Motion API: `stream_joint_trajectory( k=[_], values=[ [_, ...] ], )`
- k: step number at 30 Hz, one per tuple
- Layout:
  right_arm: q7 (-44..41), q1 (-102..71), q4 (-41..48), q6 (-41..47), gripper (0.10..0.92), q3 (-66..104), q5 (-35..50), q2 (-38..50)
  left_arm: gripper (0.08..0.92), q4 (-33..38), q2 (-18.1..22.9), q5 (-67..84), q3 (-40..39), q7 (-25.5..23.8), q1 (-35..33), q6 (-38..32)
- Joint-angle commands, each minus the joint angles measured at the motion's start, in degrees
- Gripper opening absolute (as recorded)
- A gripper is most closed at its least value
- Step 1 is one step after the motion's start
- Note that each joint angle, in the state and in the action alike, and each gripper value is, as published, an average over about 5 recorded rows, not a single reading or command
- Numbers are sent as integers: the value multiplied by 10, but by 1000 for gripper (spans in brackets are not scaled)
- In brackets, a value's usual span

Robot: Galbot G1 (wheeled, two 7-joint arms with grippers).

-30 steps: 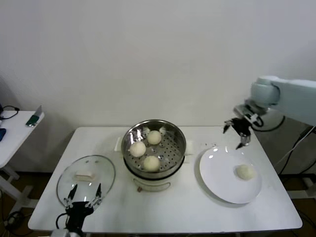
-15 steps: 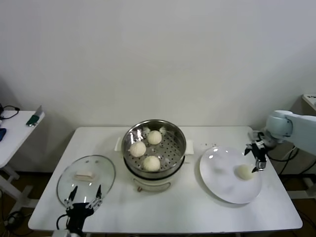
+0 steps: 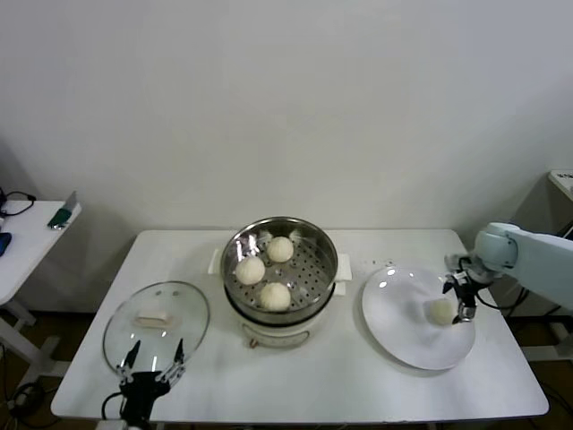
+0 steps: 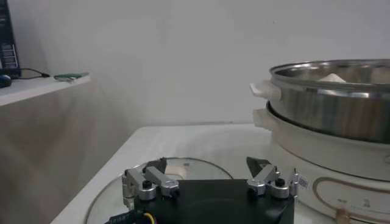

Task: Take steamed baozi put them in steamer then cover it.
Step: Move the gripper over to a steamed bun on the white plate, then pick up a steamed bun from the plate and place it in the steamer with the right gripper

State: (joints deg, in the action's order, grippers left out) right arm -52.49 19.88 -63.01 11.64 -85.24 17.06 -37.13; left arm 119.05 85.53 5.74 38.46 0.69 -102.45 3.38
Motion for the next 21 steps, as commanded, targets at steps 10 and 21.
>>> stream_joint_trajectory(
  k=[10,21],
  values=[
    [4,53,-51,7,673,-6,23,15,823,1,0,-1,1,1,-3,-1],
    [-44,452,-191,21,670,-198,249,-66,823,7,-2,-2,-2,1,-1,2]
  ],
)
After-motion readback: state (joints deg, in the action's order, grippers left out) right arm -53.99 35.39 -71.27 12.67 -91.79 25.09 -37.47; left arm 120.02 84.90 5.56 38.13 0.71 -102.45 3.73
